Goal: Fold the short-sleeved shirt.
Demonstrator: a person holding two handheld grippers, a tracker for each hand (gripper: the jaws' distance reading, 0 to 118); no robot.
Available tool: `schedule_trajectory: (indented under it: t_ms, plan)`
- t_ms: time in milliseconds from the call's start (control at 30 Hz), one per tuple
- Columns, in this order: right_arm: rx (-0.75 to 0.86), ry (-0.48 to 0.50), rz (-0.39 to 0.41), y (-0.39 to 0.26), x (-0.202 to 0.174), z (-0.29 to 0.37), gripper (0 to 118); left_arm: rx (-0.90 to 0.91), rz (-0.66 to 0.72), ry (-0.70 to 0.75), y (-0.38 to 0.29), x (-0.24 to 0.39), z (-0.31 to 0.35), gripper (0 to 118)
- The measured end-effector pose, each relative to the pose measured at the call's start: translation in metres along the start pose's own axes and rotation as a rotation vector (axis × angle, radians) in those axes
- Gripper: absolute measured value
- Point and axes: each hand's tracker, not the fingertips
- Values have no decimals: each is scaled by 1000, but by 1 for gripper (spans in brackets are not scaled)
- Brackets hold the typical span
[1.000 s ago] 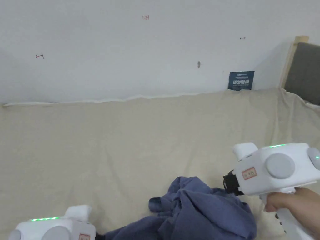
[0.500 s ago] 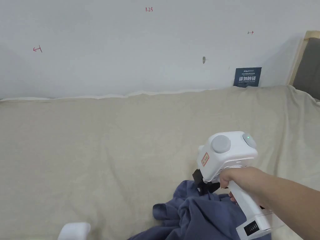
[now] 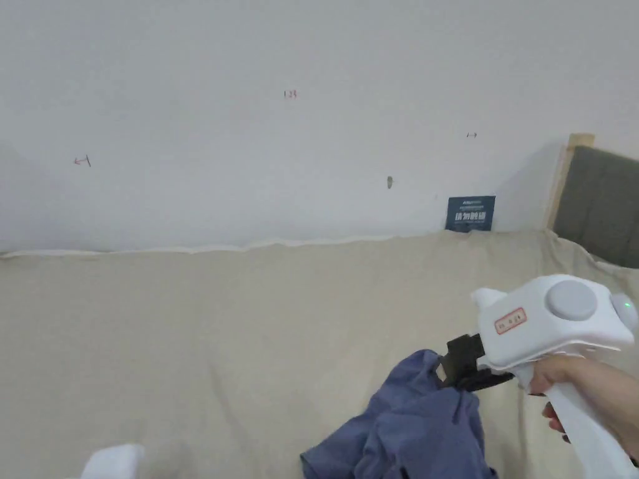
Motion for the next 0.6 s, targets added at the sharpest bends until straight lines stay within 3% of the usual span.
schedule_trajectory:
  t_ms: [133,367,600]
  plan:
    - [107,44,-48,-6,-1,77,3,122,-127,2,36,19,61,5]
    - [277,-30,58,12,-55,206,3,307,-134,-5,117,58,181,5]
    - [474,56,-73,58,-82,287,3,479,-67,9,178,74,276,5]
